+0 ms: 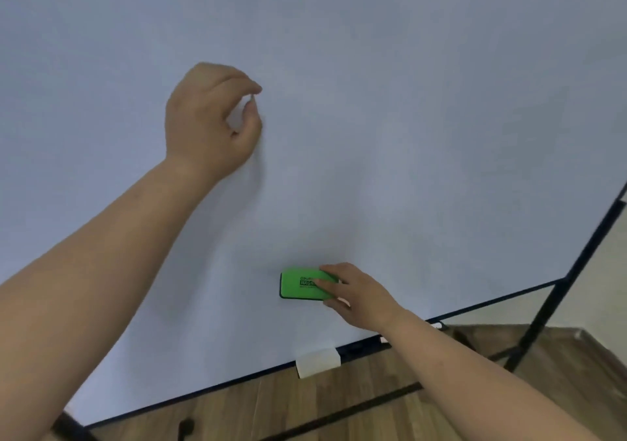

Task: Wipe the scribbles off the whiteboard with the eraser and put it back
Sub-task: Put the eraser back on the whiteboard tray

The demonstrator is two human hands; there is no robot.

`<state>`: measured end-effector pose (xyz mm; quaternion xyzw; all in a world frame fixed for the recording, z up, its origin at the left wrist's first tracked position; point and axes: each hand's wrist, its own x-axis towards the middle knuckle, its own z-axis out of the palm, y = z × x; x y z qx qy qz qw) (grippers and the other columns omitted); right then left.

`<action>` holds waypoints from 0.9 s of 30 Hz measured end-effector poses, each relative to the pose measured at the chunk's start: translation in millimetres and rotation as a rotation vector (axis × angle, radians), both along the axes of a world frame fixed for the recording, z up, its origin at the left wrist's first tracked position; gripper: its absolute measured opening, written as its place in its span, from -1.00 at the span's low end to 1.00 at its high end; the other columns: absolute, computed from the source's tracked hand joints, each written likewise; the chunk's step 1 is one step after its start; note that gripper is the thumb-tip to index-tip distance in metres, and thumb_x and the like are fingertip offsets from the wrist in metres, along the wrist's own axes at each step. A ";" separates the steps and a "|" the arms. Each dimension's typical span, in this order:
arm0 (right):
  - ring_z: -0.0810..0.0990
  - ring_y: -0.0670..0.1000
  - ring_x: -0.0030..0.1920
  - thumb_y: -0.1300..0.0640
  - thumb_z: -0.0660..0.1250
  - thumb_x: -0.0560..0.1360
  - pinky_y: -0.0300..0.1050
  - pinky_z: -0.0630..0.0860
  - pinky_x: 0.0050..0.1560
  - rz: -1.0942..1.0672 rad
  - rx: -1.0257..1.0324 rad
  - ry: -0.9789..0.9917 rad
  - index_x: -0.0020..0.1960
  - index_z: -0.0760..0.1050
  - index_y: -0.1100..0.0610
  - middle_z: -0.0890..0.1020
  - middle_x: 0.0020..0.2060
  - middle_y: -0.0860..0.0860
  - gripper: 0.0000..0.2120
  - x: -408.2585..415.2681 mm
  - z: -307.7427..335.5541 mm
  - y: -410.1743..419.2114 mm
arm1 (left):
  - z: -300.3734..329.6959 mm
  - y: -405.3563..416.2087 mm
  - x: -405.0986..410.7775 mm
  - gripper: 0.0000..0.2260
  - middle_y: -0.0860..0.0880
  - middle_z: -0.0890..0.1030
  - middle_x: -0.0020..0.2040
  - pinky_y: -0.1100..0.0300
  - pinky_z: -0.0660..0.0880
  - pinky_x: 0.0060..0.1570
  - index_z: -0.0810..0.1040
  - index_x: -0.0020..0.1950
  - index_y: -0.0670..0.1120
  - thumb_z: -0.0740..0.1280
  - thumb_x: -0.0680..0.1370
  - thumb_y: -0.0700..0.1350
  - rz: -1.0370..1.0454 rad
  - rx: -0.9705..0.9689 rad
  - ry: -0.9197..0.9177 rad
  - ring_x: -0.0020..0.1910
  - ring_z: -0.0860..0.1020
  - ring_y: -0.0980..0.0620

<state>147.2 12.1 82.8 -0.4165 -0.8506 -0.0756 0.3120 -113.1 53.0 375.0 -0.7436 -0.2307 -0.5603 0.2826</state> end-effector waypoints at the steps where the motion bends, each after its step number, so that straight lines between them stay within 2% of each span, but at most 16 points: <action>1: 0.50 0.17 0.27 0.01 0.27 0.59 0.05 0.55 0.21 -0.031 -0.118 -0.013 0.39 0.46 0.08 0.52 0.33 0.16 -0.61 8.9 -11.9 -2.3 | -20.1 -2.9 5.2 -0.84 -0.11 0.69 -0.05 0.08 0.53 -0.02 0.67 -0.02 -0.17 0.32 0.49 -0.22 -0.026 -0.068 0.016 -0.03 0.62 -0.14; 4: 0.35 0.10 0.42 0.09 0.30 0.59 0.03 0.35 0.43 -0.135 -0.443 -0.110 0.47 0.39 0.06 0.41 0.45 0.05 -0.55 35.8 -50.2 -5.4 | -80.3 -8.0 15.2 -0.84 -0.08 0.69 -0.04 0.07 0.56 -0.07 0.68 -0.02 -0.16 0.32 0.49 -0.21 -0.093 -0.240 0.169 -0.02 0.63 -0.10; 6: 0.33 0.09 0.42 0.13 0.33 0.57 -0.05 0.26 0.46 -0.206 -0.557 -0.197 0.47 0.38 0.04 0.42 0.44 0.00 -0.53 49.2 -72.4 -5.0 | -117.7 -9.2 19.4 -0.83 -0.06 0.69 -0.05 0.09 0.57 -0.15 0.69 -0.02 -0.15 0.33 0.47 -0.22 -0.120 -0.341 0.284 -0.05 0.63 -0.09; 12: 0.44 0.14 0.30 0.14 0.32 0.54 -0.03 0.33 0.37 -0.361 -0.775 -0.284 0.45 0.41 -0.01 0.44 0.44 -0.06 -0.52 79.7 -138.8 -6.7 | -237.1 -13.1 36.1 -0.83 0.00 0.68 -0.10 0.14 0.57 -0.27 0.70 -0.05 -0.11 0.33 0.45 -0.21 -0.117 -0.580 0.483 -0.13 0.63 -0.06; 15: 0.48 0.17 0.29 0.19 0.32 0.51 0.01 0.35 0.38 -0.357 -0.811 -0.239 0.43 0.44 0.02 0.45 0.43 -0.02 -0.52 88.7 -162.7 0.0 | -301.1 -15.7 47.5 -0.78 0.01 0.70 -0.05 0.11 0.60 -0.23 0.70 0.01 -0.09 0.30 0.47 -0.17 -0.105 -0.758 0.603 -0.08 0.65 -0.02; 17: 0.50 0.15 0.26 0.20 0.34 0.50 0.01 0.39 0.34 -0.337 -0.797 -0.227 0.41 0.46 0.01 0.47 0.41 -0.02 -0.52 92.0 -175.2 6.5 | -336.9 -18.3 62.1 -0.72 0.02 0.69 0.06 0.07 0.62 -0.10 0.67 0.15 -0.07 0.26 0.51 -0.14 -0.066 -0.893 0.695 0.03 0.63 -0.01; 19: 0.49 0.15 0.25 0.22 0.35 0.49 0.00 0.39 0.34 -0.315 -0.773 -0.217 0.40 0.48 0.01 0.47 0.41 -0.02 -0.52 95.6 -186.0 11.9 | -366.6 -20.7 80.1 -0.65 0.02 0.61 0.25 0.04 0.56 0.10 0.56 0.33 -0.05 0.19 0.58 -0.12 -0.010 -1.033 0.782 0.21 0.55 -0.01; 21: 0.48 0.17 0.28 0.24 0.33 0.51 -0.05 0.38 0.34 -0.275 -0.752 -0.227 0.37 0.50 0.06 0.47 0.40 0.04 -0.57 98.7 -199.6 15.9 | -396.4 -22.9 100.6 -0.62 0.00 0.52 0.36 0.00 0.49 0.18 0.45 0.43 -0.06 0.15 0.61 -0.10 0.045 -1.151 0.890 0.31 0.45 -0.02; 23: 0.56 0.12 0.19 0.16 0.33 0.55 -0.08 0.47 0.20 -0.316 -0.755 -0.174 0.30 0.51 0.02 0.56 0.25 0.06 -0.68 96.9 -205.7 12.1 | -421.5 -24.1 118.4 -0.60 -0.07 0.45 0.41 -0.02 0.47 0.21 0.40 0.45 -0.11 0.15 0.61 -0.10 0.074 -1.218 0.986 0.35 0.40 -0.08; 25: 0.63 0.07 0.01 0.09 0.31 0.54 0.01 0.55 0.05 -0.391 -0.686 -0.115 0.16 0.46 -0.09 0.63 0.05 0.05 -0.78 96.8 -219.2 9.1 | -443.1 -25.8 132.6 -0.58 -0.10 0.38 0.46 -0.02 0.45 0.24 0.39 0.45 -0.15 0.17 0.59 -0.10 0.094 -1.265 1.047 0.39 0.37 -0.12; 27: 0.61 0.08 -0.03 0.14 0.25 0.56 -0.02 0.56 -0.04 -0.470 -0.713 -0.018 0.14 0.49 -0.01 0.57 0.10 0.00 -0.82 93.7 -224.7 3.8 | -458.9 -29.2 143.1 -0.57 -0.12 0.34 0.49 -0.02 0.42 0.27 0.41 0.43 -0.16 0.20 0.57 -0.09 0.130 -1.276 1.092 0.44 0.32 -0.14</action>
